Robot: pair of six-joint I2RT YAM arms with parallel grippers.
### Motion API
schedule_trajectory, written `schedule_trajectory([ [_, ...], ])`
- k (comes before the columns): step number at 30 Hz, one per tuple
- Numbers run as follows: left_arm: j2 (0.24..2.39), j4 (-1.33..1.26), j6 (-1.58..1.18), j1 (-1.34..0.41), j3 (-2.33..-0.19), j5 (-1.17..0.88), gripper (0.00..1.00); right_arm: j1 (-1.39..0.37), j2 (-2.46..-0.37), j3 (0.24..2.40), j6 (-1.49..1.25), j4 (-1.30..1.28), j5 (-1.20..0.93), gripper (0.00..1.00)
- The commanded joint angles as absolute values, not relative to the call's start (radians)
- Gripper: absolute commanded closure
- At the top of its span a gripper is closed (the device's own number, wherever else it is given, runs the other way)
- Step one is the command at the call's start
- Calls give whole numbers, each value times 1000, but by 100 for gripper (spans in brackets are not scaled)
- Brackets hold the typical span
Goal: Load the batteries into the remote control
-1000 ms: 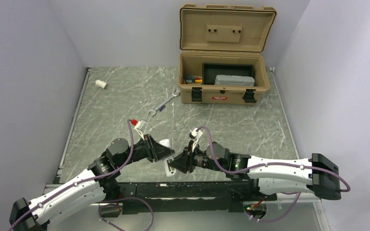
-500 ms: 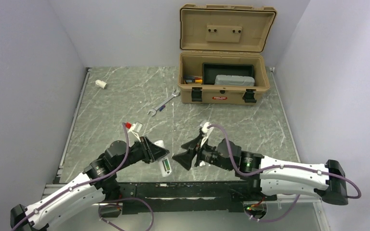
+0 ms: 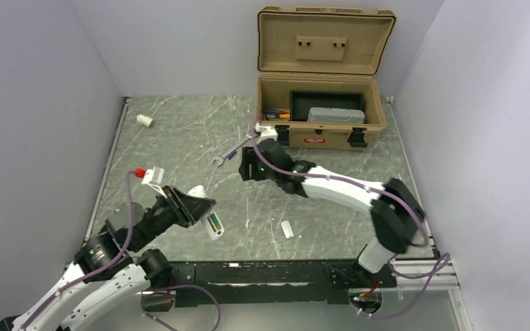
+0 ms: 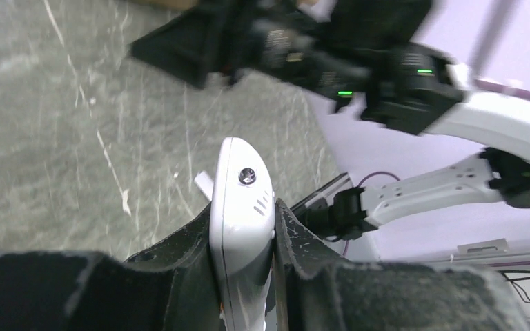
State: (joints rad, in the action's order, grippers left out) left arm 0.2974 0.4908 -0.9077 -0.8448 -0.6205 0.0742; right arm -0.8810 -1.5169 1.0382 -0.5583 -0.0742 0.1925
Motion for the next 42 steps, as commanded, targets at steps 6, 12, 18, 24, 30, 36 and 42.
schedule_trajectory([
  [6, 276, 572, -835, -842, -739, 154, 100, -874, -1939, 1414, -546, -52, 199, 38],
  [12, 256, 591, -829, -842, -760, 169, 100, -867, -2134, 1597, -557, -95, 309, 39],
  [18, 246, 614, -821, -844, -779, 173, 100, -845, -2230, 1700, -579, -133, 355, 49],
  [24, 218, 635, -822, -843, -780, 188, 100, -836, -2302, 1793, -578, -195, 398, 50],
  [30, 214, 649, -817, -843, -787, 193, 100, -833, -2348, 1836, -577, -197, 418, 49],
  [36, 212, 660, -818, -843, -795, 195, 100, -828, -2384, 1879, -568, -206, 436, 51],
  [42, 192, 674, -827, -842, -790, 207, 100, -824, -2412, 1906, -548, -223, 464, 53],
])
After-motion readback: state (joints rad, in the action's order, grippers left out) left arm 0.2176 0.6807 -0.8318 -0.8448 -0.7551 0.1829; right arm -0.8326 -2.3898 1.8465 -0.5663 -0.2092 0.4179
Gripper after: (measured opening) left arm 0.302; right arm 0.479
